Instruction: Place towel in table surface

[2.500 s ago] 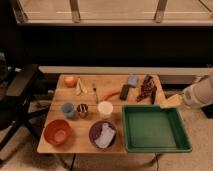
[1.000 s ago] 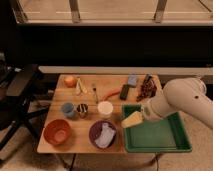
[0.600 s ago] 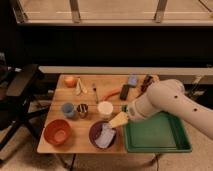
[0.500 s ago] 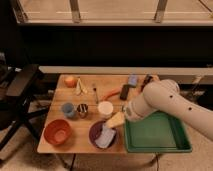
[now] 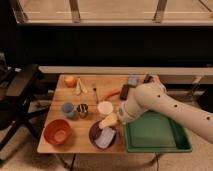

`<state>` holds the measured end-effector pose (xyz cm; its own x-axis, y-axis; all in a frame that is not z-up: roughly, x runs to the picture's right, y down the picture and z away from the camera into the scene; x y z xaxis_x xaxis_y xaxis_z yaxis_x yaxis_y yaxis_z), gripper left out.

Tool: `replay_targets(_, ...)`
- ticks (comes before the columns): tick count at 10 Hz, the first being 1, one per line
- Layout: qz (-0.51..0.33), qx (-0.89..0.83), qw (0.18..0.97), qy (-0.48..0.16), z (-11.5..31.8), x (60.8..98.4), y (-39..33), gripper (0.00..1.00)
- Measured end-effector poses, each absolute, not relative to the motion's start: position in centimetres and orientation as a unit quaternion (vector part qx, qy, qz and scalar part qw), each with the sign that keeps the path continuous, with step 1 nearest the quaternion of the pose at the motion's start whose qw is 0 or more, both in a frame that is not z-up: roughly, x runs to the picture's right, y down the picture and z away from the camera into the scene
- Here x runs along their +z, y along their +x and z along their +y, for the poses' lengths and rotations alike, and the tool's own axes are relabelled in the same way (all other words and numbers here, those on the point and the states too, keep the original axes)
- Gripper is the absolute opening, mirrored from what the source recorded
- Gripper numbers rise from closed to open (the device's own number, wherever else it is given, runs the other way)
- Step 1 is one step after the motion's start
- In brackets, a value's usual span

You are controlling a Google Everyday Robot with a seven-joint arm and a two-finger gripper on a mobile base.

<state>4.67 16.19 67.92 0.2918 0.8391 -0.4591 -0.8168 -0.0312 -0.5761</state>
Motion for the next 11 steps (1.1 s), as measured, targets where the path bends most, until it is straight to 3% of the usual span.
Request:
replay_targets(4,-0.011,0.600,0.694,-0.399,16.2,68.0,4.8,0.80)
replay_targets(8,0.017,0.711,0.602,-0.362,16.9,70.3,5.3,0.80)
replay_targets(11,0.017,0.713,0.600,-0.363,17.6,71.1,3.6,0.80)
